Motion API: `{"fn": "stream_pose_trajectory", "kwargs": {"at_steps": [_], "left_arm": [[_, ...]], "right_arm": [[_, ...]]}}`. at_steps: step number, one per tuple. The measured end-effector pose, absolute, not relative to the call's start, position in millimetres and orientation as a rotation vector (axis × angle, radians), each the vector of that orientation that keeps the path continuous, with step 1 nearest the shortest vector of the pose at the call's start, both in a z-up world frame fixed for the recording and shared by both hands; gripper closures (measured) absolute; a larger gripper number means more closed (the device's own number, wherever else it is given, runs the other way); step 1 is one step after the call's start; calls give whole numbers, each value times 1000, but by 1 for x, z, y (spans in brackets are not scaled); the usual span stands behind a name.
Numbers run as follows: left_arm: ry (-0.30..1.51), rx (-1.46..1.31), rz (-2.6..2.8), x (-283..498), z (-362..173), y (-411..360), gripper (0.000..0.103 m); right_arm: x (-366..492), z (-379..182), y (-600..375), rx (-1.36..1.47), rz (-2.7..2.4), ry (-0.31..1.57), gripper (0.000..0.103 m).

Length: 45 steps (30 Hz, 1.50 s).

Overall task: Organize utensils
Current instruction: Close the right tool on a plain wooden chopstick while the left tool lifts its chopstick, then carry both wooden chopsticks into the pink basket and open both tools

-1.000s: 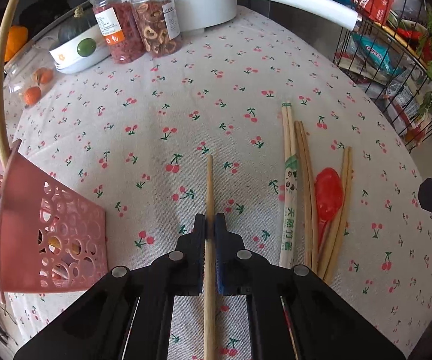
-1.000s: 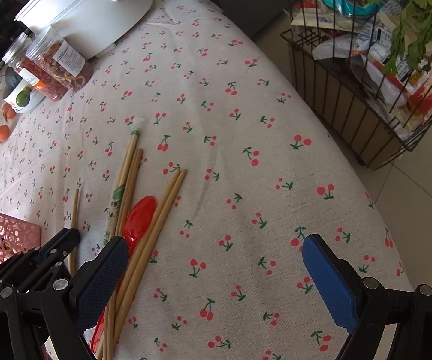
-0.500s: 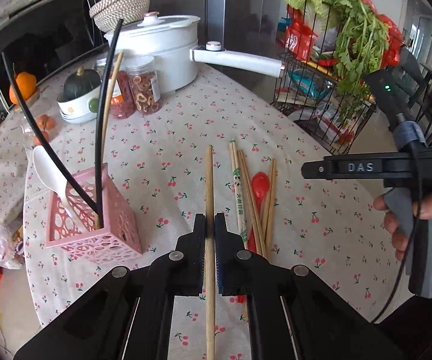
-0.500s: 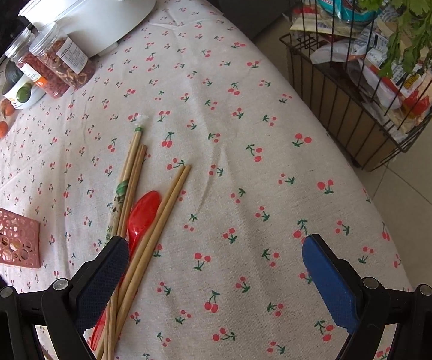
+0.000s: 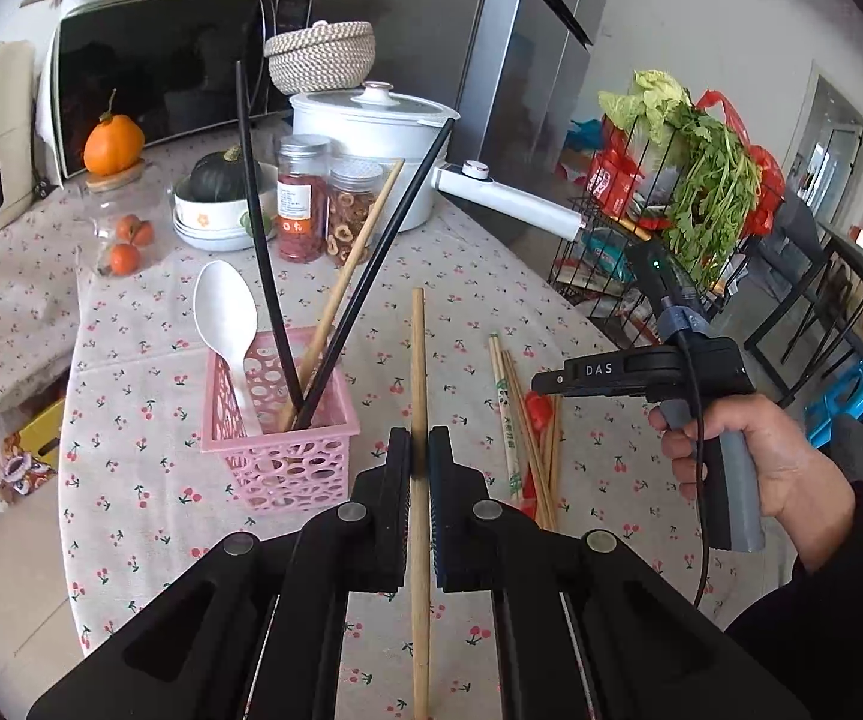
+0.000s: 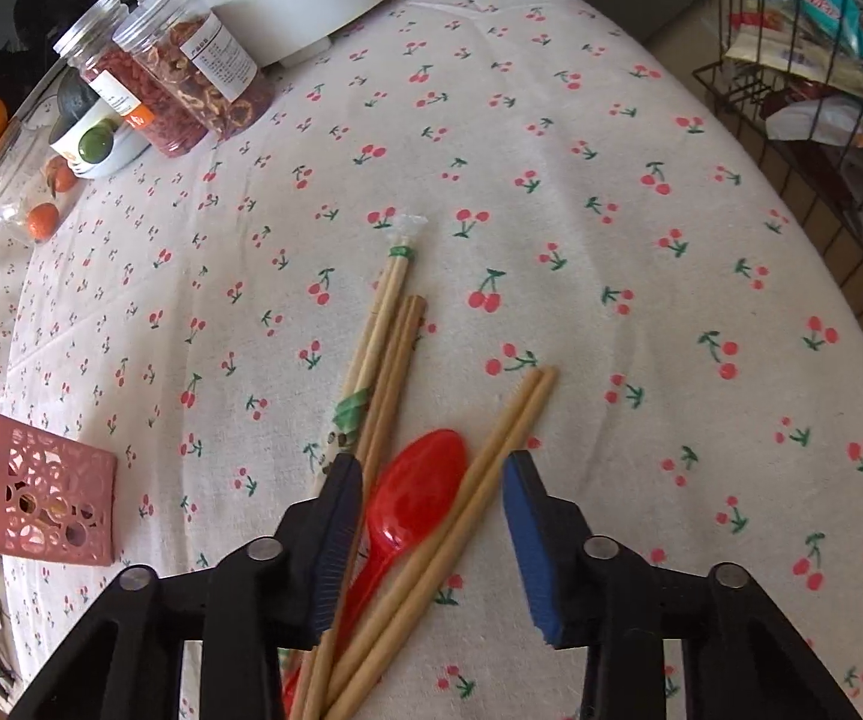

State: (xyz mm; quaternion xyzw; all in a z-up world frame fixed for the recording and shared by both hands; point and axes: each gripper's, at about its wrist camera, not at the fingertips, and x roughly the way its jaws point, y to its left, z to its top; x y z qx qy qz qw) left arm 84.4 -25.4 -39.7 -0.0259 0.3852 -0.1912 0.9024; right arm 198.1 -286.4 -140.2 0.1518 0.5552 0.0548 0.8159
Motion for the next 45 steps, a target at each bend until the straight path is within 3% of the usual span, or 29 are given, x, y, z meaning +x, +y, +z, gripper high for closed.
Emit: {"fn": "stream_pose_trajectory", "kwargs": {"at_steps": [6, 18, 28, 32, 38, 45], "left_arm": [[810, -80, -410, 90, -48, -11, 97], [823, -98, -411, 95, -52, 1, 97], [825, -93, -398, 94, -53, 0, 97], [827, -93, -388, 94, -53, 0, 97], [815, -107, -369, 88, -47, 7, 97], [765, -117, -365, 74, -29, 19, 98]], "right_arm": [[217, -154, -267, 274, 103, 1207, 85], [229, -154, -248, 269, 101, 1231, 84], [214, -154, -204, -53, 59, 1262, 80], [219, -155, -219, 71, 61, 1269, 80], [216, -156, -240, 256, 153, 1184, 98], [184, -110, -259, 319, 222, 1016, 99]]}}
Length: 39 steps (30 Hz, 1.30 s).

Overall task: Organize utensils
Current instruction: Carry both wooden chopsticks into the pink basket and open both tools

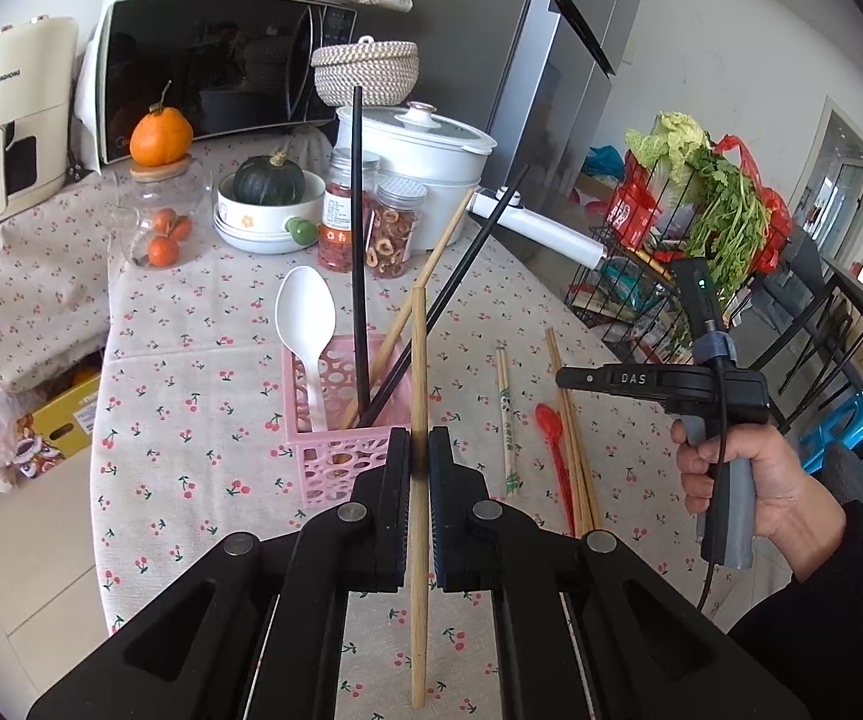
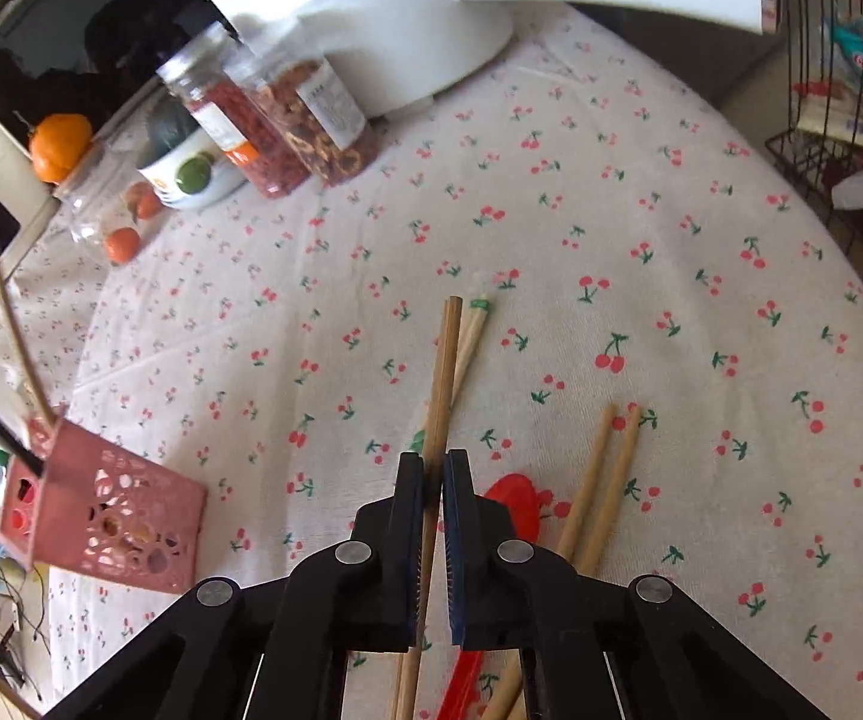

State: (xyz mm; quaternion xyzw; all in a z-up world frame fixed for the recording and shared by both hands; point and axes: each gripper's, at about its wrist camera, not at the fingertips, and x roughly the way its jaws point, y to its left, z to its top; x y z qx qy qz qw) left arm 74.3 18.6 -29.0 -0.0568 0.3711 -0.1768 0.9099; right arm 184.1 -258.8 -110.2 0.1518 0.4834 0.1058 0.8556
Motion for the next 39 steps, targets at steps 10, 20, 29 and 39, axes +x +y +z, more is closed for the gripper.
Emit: {"fn": "stream_pose_trajectory", "kwargs": {"at_steps": [10, 20, 29, 39], "left_arm": [[668, -145, -374, 53, 6, 27, 98], [477, -211, -306, 44, 55, 54, 98], [339, -274, -218, 57, 77, 84, 98], [403, -250, -212, 97, 53, 71, 98]], "right_arm": [[108, -29, -249, 263, 281, 763, 99], [73, 31, -233, 207, 343, 538, 100], [68, 68, -223, 276, 443, 453, 100], [84, 72, -189, 340, 508, 427, 100]]}}
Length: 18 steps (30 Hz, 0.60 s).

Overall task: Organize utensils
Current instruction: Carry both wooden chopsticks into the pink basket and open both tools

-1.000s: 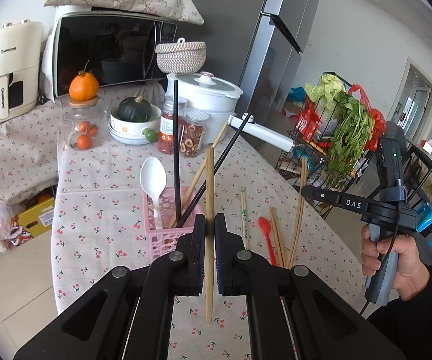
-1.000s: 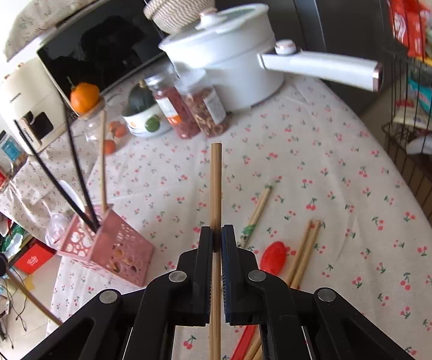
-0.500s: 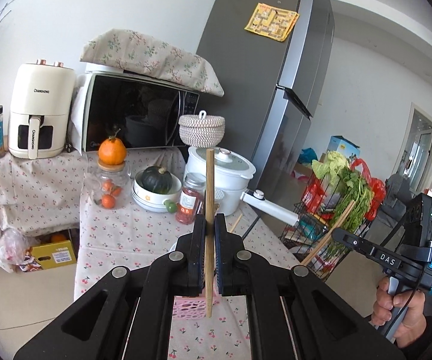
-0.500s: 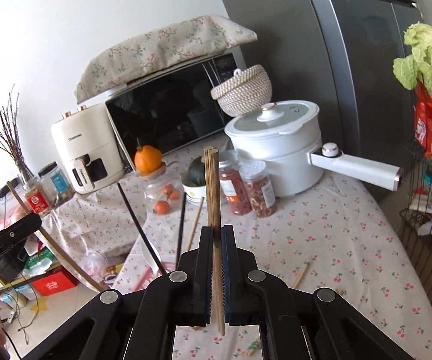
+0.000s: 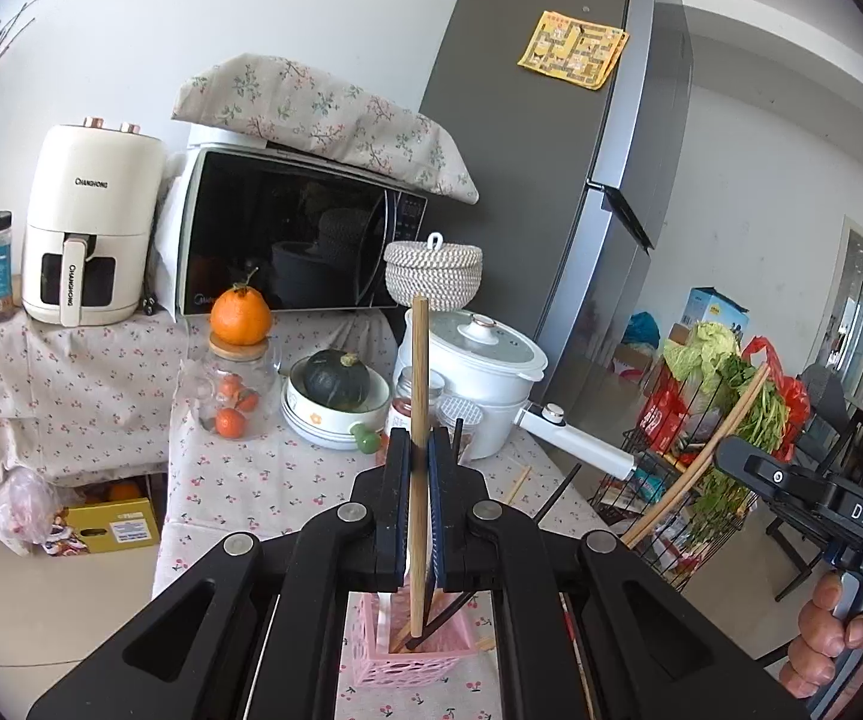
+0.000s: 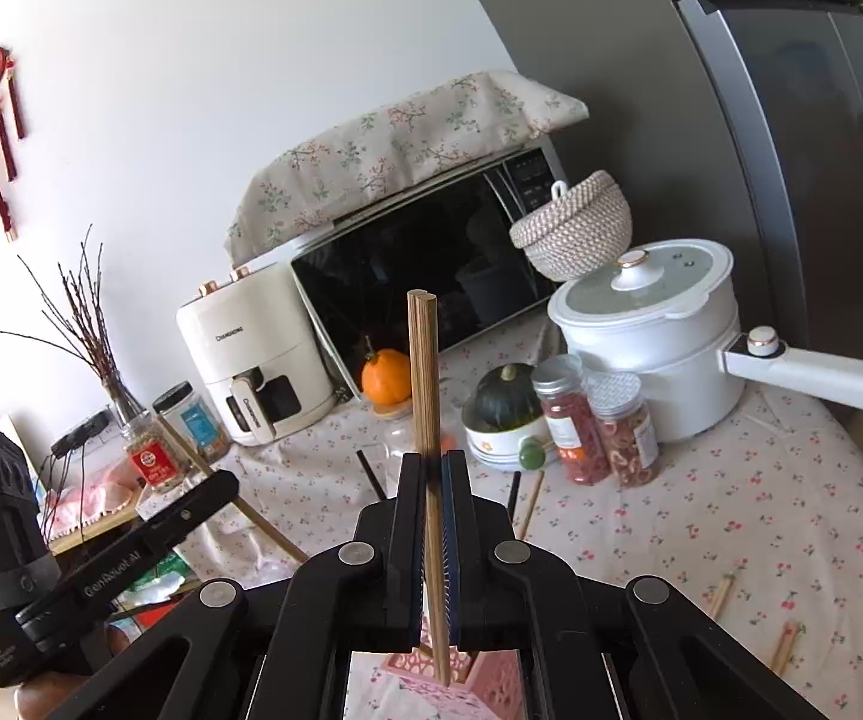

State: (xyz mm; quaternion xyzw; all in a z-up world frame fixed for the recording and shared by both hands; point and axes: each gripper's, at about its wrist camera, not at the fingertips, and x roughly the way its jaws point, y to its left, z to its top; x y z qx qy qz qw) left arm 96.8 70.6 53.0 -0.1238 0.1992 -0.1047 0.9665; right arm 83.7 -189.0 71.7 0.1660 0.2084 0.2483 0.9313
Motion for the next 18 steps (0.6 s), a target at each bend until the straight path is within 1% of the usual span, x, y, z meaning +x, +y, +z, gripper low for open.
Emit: {"fn": "stream_pose_trajectory", "kwargs": {"at_steps": [9, 12, 14, 15, 16, 18], "left_arm": [[574, -255, -278, 142, 14, 67, 97], [589, -273, -293, 148, 7, 67, 95], [587, -271, -284, 147, 7, 67, 87], [584, -275, -283, 146, 9, 68, 75], [578, -282, -282, 143, 10, 69, 60], [563, -293, -280, 137, 14, 72, 46]], "right_arm": [[107, 52, -156, 294, 473, 474, 100], [115, 44, -150, 292, 461, 501, 100], [120, 39, -147, 291, 453, 522, 100], [123, 36, -146, 289, 448, 532, 100], [125, 34, -144, 286, 444, 540, 99], [129, 29, -142, 281, 436, 556, 99]]}}
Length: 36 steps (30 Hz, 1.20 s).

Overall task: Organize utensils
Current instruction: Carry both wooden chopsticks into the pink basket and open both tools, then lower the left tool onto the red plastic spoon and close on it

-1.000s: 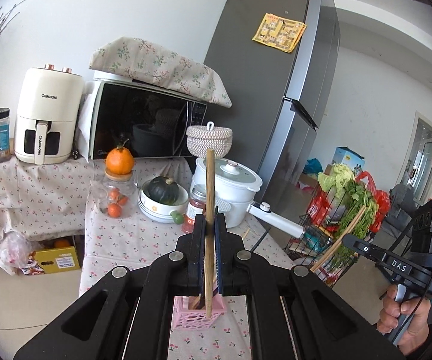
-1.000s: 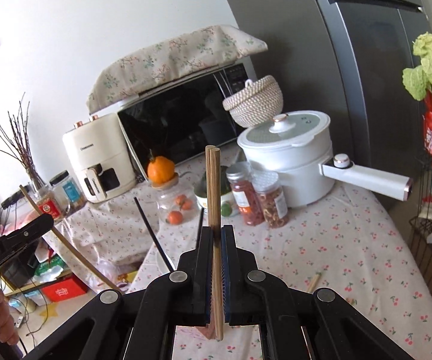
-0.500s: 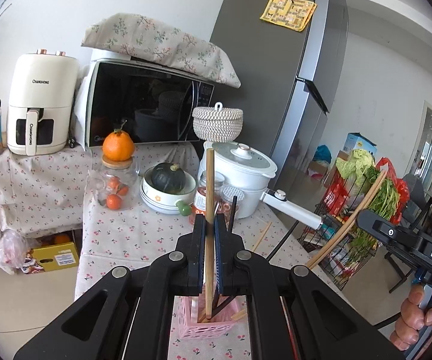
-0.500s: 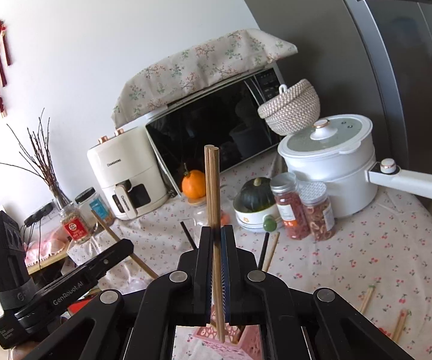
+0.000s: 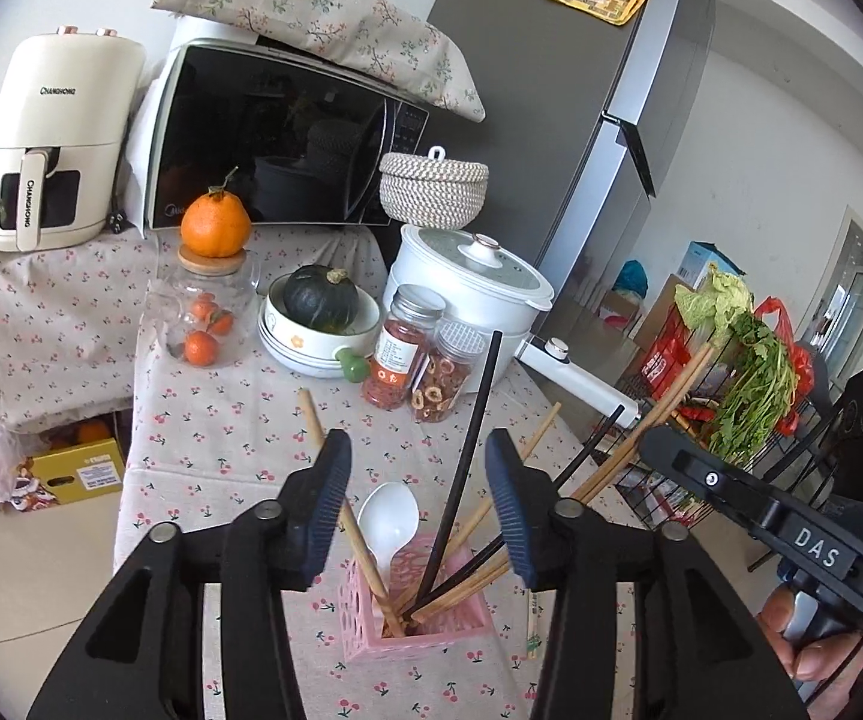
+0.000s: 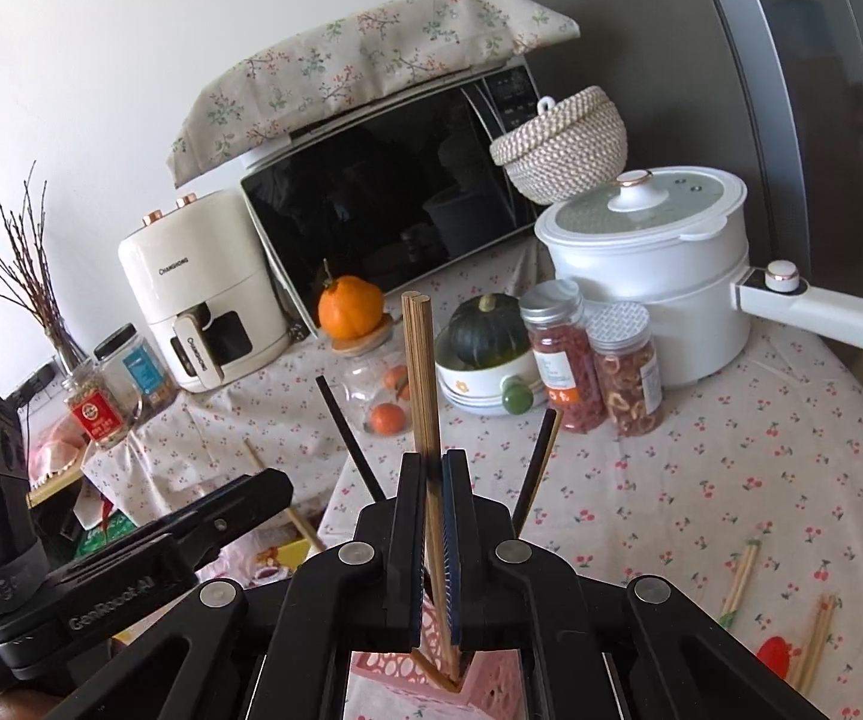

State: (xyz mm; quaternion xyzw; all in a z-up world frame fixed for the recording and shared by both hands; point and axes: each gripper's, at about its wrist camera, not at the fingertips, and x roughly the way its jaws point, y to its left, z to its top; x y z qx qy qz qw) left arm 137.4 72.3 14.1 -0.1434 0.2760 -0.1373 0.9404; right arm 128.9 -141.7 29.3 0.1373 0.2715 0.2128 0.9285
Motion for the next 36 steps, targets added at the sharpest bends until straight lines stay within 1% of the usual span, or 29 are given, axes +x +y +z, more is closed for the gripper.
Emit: {"fn": "stream_pose_trajectory", "kwargs": {"at_steps": [2, 4, 9, 10, 11, 12, 13, 14, 16, 18, 25, 27, 34, 36], "left_arm": [[566, -285, -278, 133, 16, 74, 43], [583, -271, -269, 129, 16, 74, 38], [644, -249, -235, 124, 10, 72, 28], [655, -242, -228, 122, 9, 71, 26], [665, -235, -223, 121, 8, 71, 24], [676, -230, -215, 119, 7, 70, 22], [687, -226, -205, 117, 6, 69, 19], [699, -223, -197, 115, 5, 68, 18], [730, -217, -193, 112, 1, 65, 16], [759, -208, -200, 110, -2, 61, 16], [814, -197, -215, 97, -9, 46, 15], [824, -191, -216, 94, -11, 39, 13], [883, -132, -227, 86, -20, 5, 11], [902, -112, -233, 84, -24, -5, 11]], "right_arm": [[133, 26, -140, 279, 428, 568, 98], [136, 24, -138, 277, 424, 572, 94], [134, 31, -142, 295, 425, 558, 91], [132, 34, -145, 299, 428, 553, 81], [130, 36, -147, 301, 428, 547, 75], [127, 39, -150, 303, 425, 541, 62], [124, 41, -154, 304, 423, 533, 51], [121, 42, -157, 301, 419, 529, 47], [117, 44, -164, 286, 404, 534, 33], [114, 44, -172, 261, 380, 542, 26], [98, 35, -209, 178, 278, 595, 11], [94, 30, -222, 160, 226, 622, 8], [88, 15, -278, 206, 69, 715, 3], [88, 6, -293, 226, 20, 767, 2]]}}
